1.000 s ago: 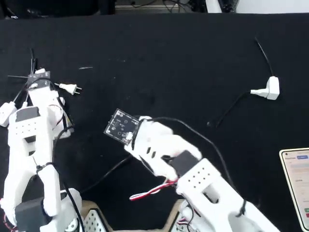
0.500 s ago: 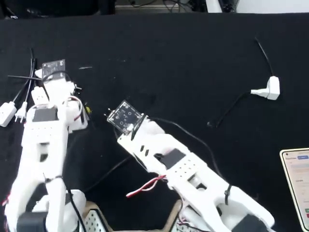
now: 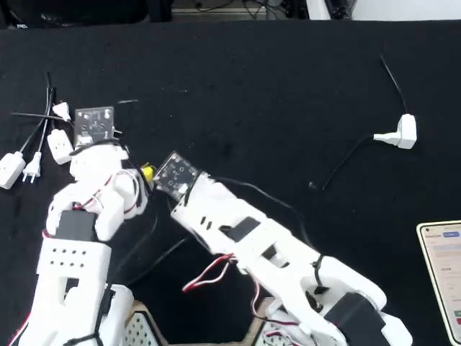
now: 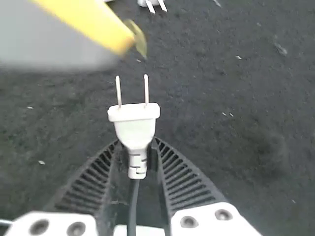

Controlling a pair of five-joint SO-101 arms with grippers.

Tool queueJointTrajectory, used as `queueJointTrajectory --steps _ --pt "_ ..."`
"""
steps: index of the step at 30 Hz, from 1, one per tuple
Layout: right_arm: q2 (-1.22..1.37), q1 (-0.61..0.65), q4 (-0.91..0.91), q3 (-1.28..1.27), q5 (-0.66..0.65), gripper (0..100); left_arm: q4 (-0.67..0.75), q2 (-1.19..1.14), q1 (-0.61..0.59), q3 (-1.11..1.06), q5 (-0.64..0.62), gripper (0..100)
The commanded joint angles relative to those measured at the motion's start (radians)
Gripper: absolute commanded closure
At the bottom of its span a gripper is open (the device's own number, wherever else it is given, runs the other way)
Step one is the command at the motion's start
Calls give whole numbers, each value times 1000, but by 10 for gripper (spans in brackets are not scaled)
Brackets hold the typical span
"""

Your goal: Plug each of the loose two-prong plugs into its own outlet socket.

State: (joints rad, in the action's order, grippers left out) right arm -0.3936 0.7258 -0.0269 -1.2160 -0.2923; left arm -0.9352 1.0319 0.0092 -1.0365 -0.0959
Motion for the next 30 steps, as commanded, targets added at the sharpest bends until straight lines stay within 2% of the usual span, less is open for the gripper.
queueJointTrajectory --steps 1,6,12,17,30 --pt "2 37 21 58 6 988 66 21 35 -28 -3 815" --pt "1 35 20 58 6 988 78 23 25 -54 -2 815" --pt "-28 40 18 44 20 988 80 14 -58 -59 -2 815" --pt "-173 41 18 -18 126 988 117 15 -59 -108 -2 815" --pt "-278 41 18 -73 135 988 137 15 -58 -145 25 815"
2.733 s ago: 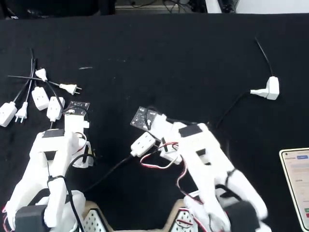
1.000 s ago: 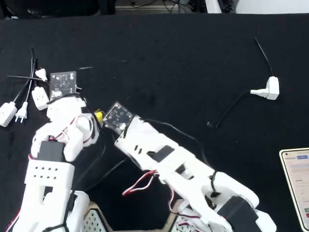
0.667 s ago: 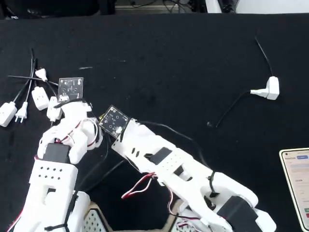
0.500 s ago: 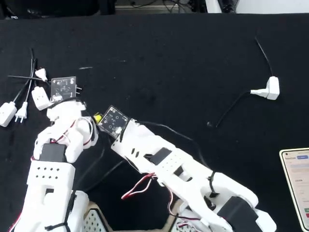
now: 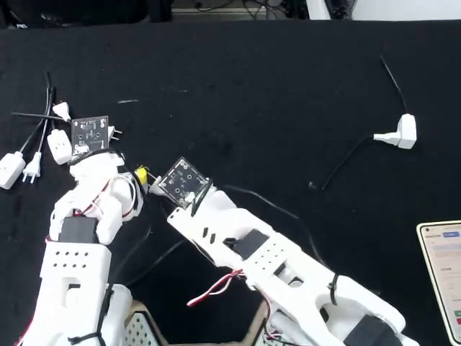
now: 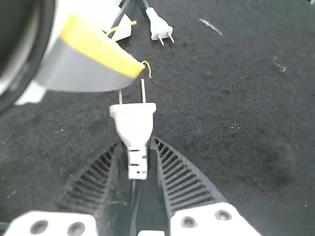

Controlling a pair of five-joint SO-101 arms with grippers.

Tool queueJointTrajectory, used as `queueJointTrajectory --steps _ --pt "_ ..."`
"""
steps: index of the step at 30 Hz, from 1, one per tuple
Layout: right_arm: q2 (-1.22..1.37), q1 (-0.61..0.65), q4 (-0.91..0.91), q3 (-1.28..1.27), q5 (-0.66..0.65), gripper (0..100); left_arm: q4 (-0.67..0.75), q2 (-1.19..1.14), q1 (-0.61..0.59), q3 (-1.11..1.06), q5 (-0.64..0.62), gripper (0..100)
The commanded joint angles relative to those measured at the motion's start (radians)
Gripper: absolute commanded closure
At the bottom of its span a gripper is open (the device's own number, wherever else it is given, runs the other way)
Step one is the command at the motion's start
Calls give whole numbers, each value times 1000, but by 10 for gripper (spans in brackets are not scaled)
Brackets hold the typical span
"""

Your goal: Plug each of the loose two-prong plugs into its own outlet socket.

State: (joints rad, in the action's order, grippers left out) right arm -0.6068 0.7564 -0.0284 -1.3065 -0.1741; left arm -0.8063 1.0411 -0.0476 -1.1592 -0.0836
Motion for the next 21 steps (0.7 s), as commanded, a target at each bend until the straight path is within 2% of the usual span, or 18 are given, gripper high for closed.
queueJointTrajectory --steps 1,8,21 --pt "-65 11 20 18 18 988 8 6 -1 -30 12 815" --pt "-65 11 20 21 124 988 8 6 -1 -47 14 815" --pt "-58 2 20 22 118 988 35 5 42 -113 14 815"
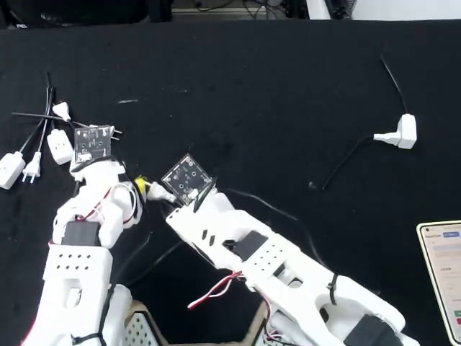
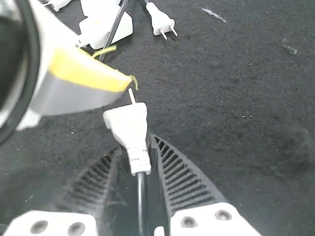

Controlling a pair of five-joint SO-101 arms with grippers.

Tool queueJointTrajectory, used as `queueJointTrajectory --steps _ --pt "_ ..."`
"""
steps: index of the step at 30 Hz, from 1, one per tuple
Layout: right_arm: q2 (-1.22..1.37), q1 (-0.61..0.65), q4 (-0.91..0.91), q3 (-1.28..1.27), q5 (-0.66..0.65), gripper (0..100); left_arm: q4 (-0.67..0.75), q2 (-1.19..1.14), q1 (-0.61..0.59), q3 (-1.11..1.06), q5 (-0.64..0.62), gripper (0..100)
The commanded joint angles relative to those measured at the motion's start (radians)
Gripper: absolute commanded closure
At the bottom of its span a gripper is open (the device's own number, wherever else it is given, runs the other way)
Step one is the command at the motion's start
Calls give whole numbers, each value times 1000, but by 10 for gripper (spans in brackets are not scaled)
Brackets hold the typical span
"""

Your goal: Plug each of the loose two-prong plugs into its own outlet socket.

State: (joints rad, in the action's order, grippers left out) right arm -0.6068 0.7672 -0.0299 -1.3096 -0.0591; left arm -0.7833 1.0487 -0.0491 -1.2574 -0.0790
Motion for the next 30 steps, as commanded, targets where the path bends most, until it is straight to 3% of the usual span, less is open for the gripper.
queueJointTrajectory --steps 1,13,23,30 --pt "-58 -14 21 22 -5 988 23 -3 42 -24 9 815" --pt "79 -34 -12 41 -71 988 109 3 -1 -64 9 815" --pt "314 -117 -436 400 -137 983 106 6 -231 -16 -46 816" --pt "328 -115 -626 536 -135 828 103 6 -274 2 -97 816"
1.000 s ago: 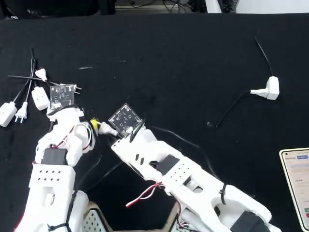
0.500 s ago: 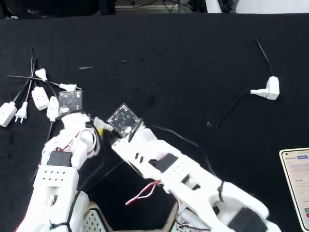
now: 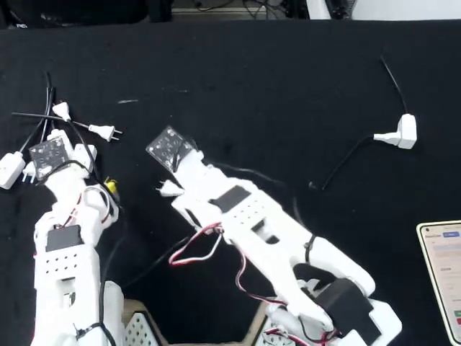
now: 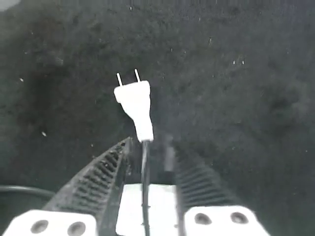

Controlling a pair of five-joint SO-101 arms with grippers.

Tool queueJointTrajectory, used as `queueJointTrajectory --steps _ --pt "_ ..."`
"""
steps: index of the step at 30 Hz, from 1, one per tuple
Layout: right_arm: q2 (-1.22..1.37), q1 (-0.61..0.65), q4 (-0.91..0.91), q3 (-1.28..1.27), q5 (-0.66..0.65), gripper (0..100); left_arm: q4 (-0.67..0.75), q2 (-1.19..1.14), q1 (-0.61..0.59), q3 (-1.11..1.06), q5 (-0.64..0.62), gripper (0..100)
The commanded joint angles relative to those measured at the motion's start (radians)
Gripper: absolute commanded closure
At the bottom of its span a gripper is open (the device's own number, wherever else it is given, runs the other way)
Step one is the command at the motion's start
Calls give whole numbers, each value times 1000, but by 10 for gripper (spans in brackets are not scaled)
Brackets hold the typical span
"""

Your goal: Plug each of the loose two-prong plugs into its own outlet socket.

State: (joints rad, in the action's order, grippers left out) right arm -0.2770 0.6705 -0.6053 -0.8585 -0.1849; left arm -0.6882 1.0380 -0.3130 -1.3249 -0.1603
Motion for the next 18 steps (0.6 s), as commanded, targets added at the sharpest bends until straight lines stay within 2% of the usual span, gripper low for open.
queueJointTrajectory --steps 1,6,13,18 --pt "-2 -21 -58 96 -9 830 8 17 -8 70 -15 816" --pt "24 2 -49 142 -8 836 8 17 -7 70 -15 816" --pt "283 14 -32 283 -23 836 8 17 -10 70 -15 816" --pt "378 43 -101 395 -29 836 8 17 -10 70 -15 816"
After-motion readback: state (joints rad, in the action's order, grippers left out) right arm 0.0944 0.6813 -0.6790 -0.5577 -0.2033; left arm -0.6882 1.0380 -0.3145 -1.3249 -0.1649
